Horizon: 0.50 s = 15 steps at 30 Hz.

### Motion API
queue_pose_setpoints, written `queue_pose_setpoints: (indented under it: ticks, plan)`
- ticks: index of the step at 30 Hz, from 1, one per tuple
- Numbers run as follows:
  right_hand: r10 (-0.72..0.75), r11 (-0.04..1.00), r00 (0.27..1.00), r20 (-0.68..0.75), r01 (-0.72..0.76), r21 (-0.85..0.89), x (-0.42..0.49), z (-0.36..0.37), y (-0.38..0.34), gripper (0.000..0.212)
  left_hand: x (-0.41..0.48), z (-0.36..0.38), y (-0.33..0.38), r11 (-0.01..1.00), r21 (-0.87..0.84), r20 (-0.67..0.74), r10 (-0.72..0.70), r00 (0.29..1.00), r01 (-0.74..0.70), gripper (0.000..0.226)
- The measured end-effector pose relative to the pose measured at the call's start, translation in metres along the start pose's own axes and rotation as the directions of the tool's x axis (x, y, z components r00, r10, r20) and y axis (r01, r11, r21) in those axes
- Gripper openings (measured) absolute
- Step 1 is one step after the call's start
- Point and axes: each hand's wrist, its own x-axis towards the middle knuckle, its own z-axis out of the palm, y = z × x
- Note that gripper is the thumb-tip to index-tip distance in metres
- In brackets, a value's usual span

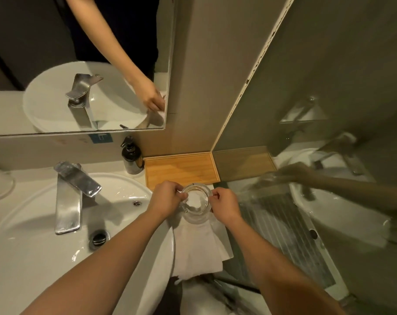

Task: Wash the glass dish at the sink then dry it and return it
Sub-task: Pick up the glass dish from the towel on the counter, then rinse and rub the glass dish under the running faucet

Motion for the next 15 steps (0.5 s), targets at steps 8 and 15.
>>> queue_pose_setpoints:
  ticks: [8,15]
  plan:
    - [-0.126,0.991,0.99,0.057,0.129,-0.047,-0.033,-0.01,-0.036,0.028,-0.052,-0.034,-0.014,0.953,-0.3,-0.072,-0.062,0.996,0.037,0.021]
    - [-0.256,0.958,0.946,0.198,0.276,-0.082,-0.062,0.014,-0.067,0.024,-0.105,-0.055,-0.053,0.814,-0.569,-0.063,-0.185,0.981,0.117,0.017]
